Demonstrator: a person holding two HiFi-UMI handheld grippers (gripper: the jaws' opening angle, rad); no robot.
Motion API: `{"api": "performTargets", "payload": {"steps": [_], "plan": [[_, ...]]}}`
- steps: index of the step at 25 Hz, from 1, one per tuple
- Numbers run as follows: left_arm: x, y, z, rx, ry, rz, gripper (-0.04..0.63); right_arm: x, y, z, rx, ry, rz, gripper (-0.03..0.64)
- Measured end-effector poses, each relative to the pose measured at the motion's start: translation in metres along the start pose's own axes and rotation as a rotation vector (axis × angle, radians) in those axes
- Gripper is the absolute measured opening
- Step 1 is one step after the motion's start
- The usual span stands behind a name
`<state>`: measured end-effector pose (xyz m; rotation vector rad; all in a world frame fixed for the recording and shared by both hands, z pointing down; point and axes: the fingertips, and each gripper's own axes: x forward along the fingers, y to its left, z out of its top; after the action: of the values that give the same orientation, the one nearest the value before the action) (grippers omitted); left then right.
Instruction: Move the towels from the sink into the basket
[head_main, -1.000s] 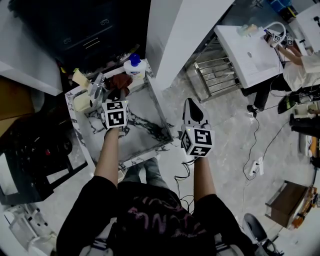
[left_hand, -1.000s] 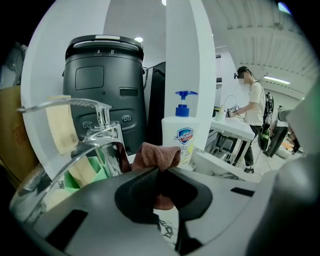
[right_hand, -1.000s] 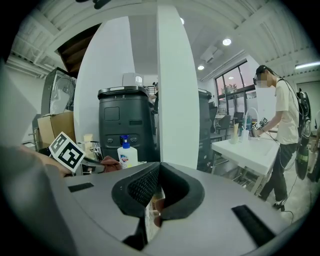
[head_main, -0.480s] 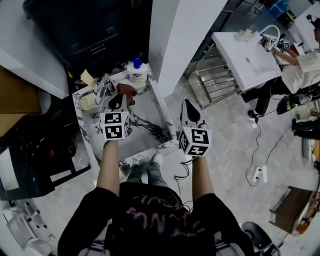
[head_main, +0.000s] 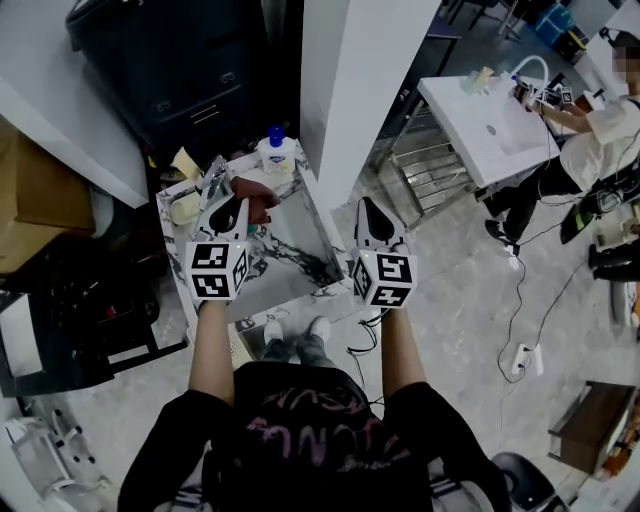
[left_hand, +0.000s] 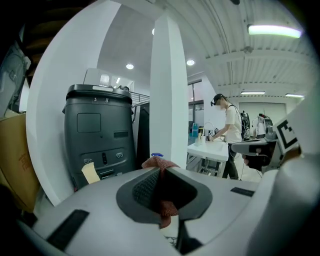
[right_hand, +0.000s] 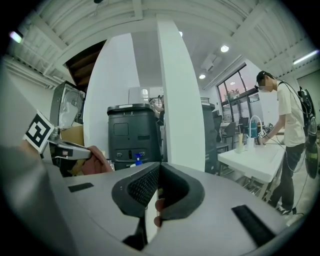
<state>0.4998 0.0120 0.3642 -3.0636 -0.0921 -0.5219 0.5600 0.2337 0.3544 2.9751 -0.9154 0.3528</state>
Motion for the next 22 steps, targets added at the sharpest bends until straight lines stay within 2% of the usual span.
{"api": "performTargets", "payload": {"steps": [9,22], "plan": [[-0.023,-0.01,0.02,0.027,-0.046,0.027,0.038,-0.005,-0.004,0.018,-0.006,-0.041,0.032,0.015],[-0.029,-0.026,0.02,0.016,-0.054,0.092,0.038,0.005,-0.01,0.018,-0.017,-0.043,0.117,0.015]]}}
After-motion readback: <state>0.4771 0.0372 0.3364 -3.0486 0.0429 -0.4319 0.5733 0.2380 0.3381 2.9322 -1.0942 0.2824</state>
